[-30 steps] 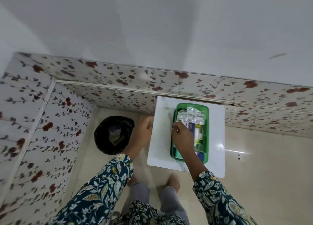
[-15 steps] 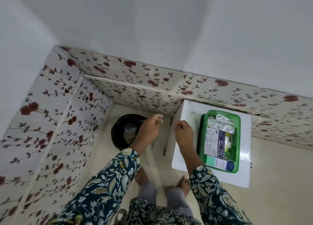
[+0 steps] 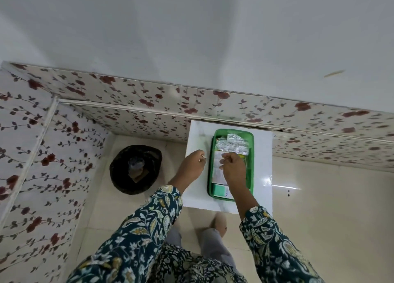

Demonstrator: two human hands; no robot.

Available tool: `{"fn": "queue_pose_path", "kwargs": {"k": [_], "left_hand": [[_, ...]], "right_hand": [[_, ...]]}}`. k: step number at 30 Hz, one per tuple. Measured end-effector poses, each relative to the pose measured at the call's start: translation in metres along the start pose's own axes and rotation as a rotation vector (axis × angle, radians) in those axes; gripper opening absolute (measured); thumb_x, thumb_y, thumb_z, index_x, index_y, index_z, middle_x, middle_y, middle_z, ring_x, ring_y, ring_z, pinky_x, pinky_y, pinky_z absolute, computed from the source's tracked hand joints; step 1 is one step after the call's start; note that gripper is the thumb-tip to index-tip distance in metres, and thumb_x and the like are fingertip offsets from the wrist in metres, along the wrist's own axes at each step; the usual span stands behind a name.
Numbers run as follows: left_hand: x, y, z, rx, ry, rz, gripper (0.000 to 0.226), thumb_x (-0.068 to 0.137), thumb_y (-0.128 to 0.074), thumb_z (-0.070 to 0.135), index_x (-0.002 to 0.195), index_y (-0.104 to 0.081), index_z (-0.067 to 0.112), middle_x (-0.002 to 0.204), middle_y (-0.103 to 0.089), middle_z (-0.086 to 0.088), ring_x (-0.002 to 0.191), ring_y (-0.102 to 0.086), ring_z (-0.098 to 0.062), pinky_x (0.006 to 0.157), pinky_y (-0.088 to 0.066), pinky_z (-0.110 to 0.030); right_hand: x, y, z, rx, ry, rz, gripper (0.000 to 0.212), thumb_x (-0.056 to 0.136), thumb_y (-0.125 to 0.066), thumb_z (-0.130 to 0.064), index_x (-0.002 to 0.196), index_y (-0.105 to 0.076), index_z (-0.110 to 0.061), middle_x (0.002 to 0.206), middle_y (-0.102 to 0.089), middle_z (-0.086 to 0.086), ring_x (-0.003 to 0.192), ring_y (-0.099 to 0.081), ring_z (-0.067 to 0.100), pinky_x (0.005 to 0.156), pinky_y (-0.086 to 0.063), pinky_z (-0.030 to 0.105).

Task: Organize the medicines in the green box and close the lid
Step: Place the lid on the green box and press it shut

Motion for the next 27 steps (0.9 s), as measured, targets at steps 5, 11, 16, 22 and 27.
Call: {"fn": "queue_pose_path", "kwargs": {"k": [5, 11, 16, 22, 27], "left_hand": [[0.001, -0.047, 0.013, 0.107, 0.068, -0.032, 0.029, 0.095, -0.046, 0.014, 0.120, -0.049, -0.002, 0.125, -0.058, -0.022, 0.113, -0.056, -0.034, 0.087, -0.045, -0.036], [0.008, -0.063, 0.009, 0.208, 0.157, -0.051, 0.029, 0.091, -0.046, 0.006, 0.117, -0.042, -0.006, 0.121, -0.056, -0.027, 0.109, -0.056, -0.038, 0.085, -0.047, -0.040], [0.008, -0.048, 0.008, 0.196, 0.157, -0.017, 0.008, 0.090, -0.048, 0.008, 0.098, -0.046, 0.005, 0.115, -0.060, -0.023, 0.103, -0.060, -0.035, 0.073, -0.044, -0.035], [-0.001, -0.013, -0.016, 0.153, 0.214, 0.069, 0.023, 0.090, -0.051, 0.003, 0.113, -0.053, -0.002, 0.108, -0.063, -0.017, 0.093, -0.060, -0.026, 0.069, -0.042, -0.028], [-0.005, 0.001, -0.038, 0.063, 0.235, 0.120, 0.025, 0.088, -0.057, 0.005, 0.113, -0.055, -0.001, 0.114, -0.066, -0.020, 0.099, -0.064, -0.031, 0.072, -0.044, -0.029]], "right_hand": [[0.017, 0.046, 0.029, -0.049, 0.002, -0.026, 0.024, 0.085, -0.042, -0.001, 0.097, -0.062, -0.010, 0.092, -0.068, 0.017, 0.080, -0.064, 0.036, 0.064, -0.047, 0.035], [0.038, 0.086, 0.055, 0.069, -0.028, 0.018, 0.022, 0.086, -0.042, 0.002, 0.088, -0.057, -0.014, 0.084, -0.062, 0.013, 0.070, -0.056, 0.026, 0.056, -0.044, 0.030], [0.051, 0.100, 0.089, 0.058, -0.089, 0.117, 0.020, 0.084, -0.043, -0.002, 0.092, -0.059, -0.011, 0.086, -0.062, 0.011, 0.082, -0.060, 0.032, 0.071, -0.049, 0.040], [0.066, 0.063, 0.122, -0.460, -0.190, -0.147, 0.031, 0.087, -0.054, -0.022, 0.108, -0.055, 0.001, 0.117, -0.058, 0.020, 0.108, -0.057, 0.035, 0.083, -0.046, 0.036], [0.064, 0.065, 0.127, -0.532, -0.175, -0.092, 0.025, 0.090, -0.046, -0.009, 0.104, -0.057, 0.008, 0.114, -0.059, 0.024, 0.105, -0.058, 0.037, 0.080, -0.048, 0.037]]}}
Point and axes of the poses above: each hand's wrist, its own x-axis towards the middle knuckle, its own y-axis out of the back of the hand, z = x × y, the point moved 7 cm from there along x, towards the middle knuckle
